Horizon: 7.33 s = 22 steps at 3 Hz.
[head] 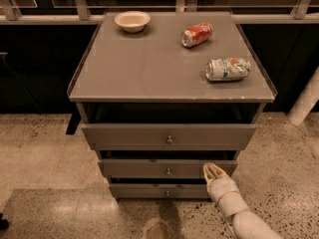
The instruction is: Open middle drawer
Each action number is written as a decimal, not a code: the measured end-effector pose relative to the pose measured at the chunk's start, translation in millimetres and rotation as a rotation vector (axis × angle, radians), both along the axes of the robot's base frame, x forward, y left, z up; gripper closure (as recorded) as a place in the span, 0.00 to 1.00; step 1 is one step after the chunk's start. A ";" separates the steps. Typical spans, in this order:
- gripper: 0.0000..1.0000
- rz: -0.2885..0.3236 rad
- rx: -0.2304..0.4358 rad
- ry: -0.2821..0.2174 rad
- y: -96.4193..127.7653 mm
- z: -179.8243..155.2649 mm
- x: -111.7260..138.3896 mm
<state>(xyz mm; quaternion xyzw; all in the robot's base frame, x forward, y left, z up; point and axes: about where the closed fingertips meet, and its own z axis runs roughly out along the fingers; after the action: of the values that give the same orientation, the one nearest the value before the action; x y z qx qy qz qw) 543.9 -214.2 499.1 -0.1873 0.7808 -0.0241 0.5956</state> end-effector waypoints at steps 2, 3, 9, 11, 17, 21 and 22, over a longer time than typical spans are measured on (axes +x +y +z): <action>1.00 -0.097 0.014 -0.117 -11.9 -9.2 14.0; 1.00 -0.087 0.011 -0.073 -9.1 -14.5 26.4; 1.00 -0.109 -0.041 0.098 3.3 -63.0 109.2; 1.00 -0.042 -0.138 0.147 13.7 -64.8 96.4; 1.00 0.085 -0.232 0.299 17.2 -64.1 58.6; 1.00 0.235 -0.198 0.509 40.1 -37.5 63.5; 1.00 0.247 -0.190 0.516 46.9 -45.8 64.9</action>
Offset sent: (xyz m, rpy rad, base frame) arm 0.0132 -0.0146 -0.0029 0.0137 -0.0965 -0.0899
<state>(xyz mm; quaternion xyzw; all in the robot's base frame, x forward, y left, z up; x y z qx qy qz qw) 608.9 -167.3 453.4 -0.3359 0.8718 0.0239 0.3558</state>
